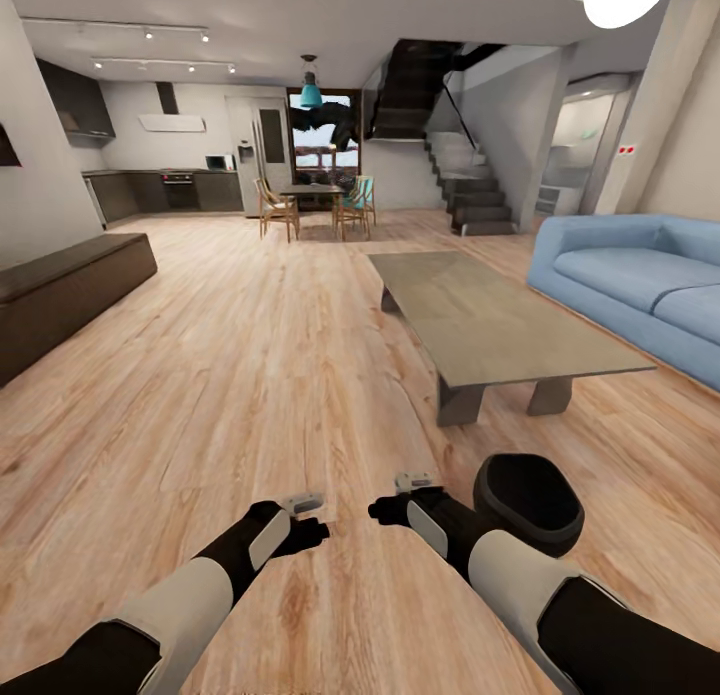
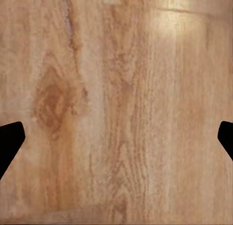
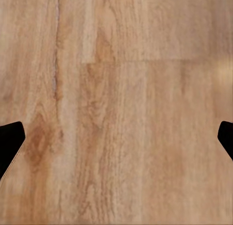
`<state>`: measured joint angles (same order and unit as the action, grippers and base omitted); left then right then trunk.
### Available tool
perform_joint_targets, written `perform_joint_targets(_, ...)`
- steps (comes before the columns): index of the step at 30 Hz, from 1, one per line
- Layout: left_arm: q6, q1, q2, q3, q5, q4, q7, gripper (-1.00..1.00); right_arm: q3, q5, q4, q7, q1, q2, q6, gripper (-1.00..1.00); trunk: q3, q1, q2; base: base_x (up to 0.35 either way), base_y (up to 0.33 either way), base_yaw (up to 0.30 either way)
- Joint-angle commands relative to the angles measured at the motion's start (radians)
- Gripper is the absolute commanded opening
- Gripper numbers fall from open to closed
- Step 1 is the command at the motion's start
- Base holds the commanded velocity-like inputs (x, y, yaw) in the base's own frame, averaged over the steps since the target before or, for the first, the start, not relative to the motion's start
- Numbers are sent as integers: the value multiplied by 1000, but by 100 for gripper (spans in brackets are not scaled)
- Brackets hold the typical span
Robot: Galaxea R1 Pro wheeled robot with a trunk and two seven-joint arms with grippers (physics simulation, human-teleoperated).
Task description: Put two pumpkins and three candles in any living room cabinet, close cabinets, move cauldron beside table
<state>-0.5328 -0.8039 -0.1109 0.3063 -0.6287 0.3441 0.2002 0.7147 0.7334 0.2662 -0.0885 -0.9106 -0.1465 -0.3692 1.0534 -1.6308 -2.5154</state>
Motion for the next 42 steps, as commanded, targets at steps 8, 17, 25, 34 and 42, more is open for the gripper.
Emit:
perform_joint_targets(8, 2, 2, 32, -1, -15, -103, 8, 100, 8, 11, -2, -8, 0, 1, -4, 100, -7, 1, 0, 0, 4, 107)
perform_joint_targets(17, 87, 2, 84, -3, -26, -228, 6, 100, 11, 6, -142, -8, 1, -4, -2, 100, -42, 5, 2, 0, 0, 4)
perform_joint_targets(25, 141, 3, 88, -3, -60, -256, 5, 100, 10, 6, -217, -7, 38, -7, 35, 100, -73, 9, 4, 0, 0, 0)
perform_joint_targets(34, 185, 3, 87, -3, -69, -258, 5, 100, 11, 4, -240, -7, 143, 11, 121, 100, -107, 13, 6, 0, 0, 0)
perform_joint_targets(42, 295, 4, 80, -1, -69, -319, 5, 100, 11, 4, -260, -8, 190, 41, 119, 100, -130, 16, 8, 0, 0, 73)
